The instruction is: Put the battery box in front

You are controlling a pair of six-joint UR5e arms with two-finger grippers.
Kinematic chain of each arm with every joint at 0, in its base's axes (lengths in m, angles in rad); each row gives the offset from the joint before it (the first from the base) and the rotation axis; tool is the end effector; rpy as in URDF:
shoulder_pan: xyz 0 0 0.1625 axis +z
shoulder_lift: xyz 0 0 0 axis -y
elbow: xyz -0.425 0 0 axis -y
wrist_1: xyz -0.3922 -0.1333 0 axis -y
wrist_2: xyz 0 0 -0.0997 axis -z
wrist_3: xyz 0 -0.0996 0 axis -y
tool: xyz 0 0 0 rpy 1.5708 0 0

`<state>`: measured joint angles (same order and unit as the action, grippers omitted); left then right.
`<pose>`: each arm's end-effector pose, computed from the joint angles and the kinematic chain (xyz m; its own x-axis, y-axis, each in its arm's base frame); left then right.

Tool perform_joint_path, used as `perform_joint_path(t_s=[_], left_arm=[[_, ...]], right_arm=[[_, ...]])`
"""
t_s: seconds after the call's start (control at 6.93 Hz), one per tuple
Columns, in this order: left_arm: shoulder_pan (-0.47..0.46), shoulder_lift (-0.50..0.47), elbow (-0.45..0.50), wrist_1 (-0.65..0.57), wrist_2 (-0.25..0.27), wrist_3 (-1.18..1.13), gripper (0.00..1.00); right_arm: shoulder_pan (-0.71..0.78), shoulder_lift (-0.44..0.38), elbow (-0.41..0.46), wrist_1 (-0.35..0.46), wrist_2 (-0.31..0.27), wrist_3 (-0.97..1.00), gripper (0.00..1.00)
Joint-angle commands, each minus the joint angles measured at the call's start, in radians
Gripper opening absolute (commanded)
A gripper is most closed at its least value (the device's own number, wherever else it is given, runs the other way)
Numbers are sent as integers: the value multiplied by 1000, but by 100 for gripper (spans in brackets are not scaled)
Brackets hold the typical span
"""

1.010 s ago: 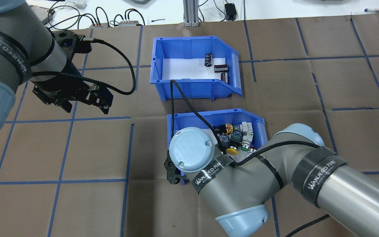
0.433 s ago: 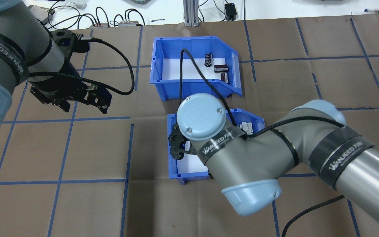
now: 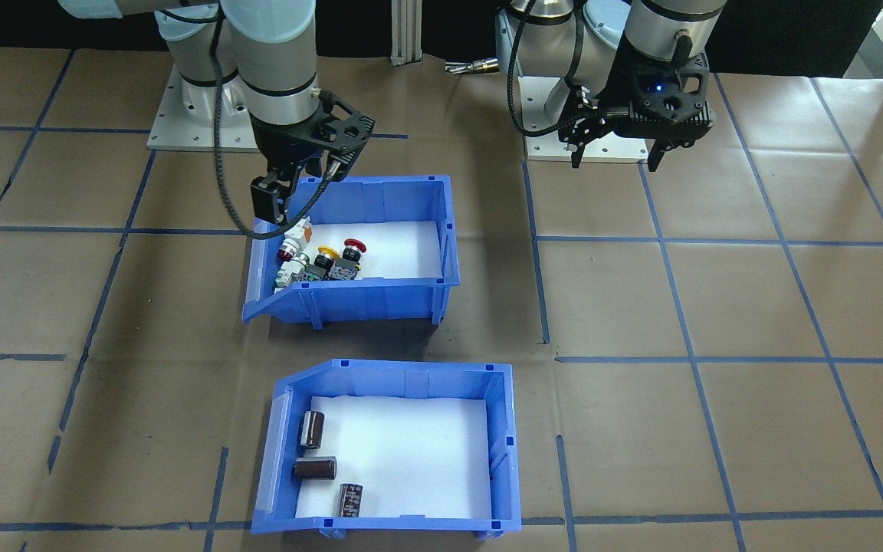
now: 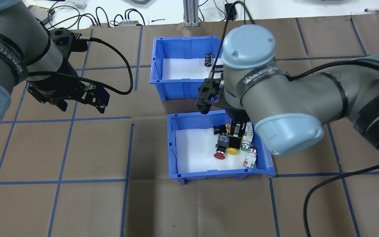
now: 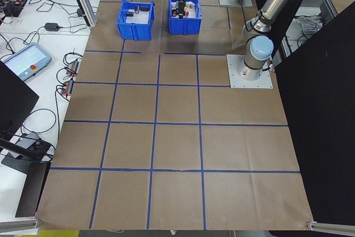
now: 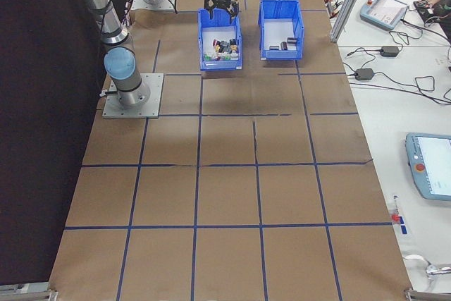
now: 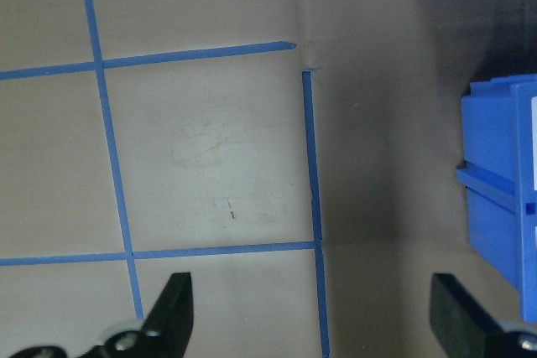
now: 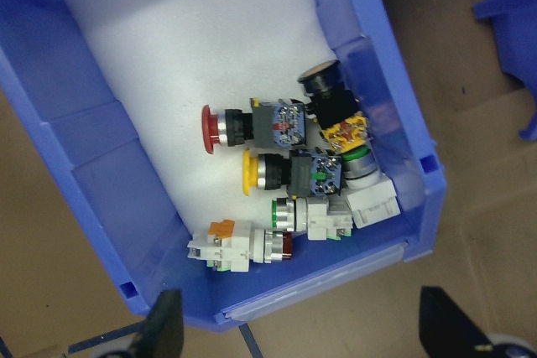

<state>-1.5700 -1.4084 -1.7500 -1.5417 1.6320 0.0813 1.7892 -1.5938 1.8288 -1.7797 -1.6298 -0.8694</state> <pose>-0.1269 -0.4244 0.4771 -0.9949 0.0797 -0.0620 0.0803 0.9967 -0.0073 0.2260 -0.4300 0.3941 -0.4632 -0.8861 0.0181 -0.8840 0.4634 0.0619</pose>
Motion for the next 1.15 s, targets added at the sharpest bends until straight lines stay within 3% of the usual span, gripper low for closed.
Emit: perform_joint_path(t_s=[0.0,0.29,0.58,0.72,1.01], left_arm=[[-1,0,1,0,5,0,100],[-1,2,1,-5,5,2,100],[1,0,0,0,3,2,100],[-1,0,0,0,3,2,100],[-1,0,0,0,3,2,100]], right_arm=[[-176,-27,-67,11,8,229,100],[-241,-8,-167,31,11,538,100],[-251,40,-261,200,13,772,100],[-246,58,-288,282,16,903,100],[-232,54,-270,298,79,989,100]])
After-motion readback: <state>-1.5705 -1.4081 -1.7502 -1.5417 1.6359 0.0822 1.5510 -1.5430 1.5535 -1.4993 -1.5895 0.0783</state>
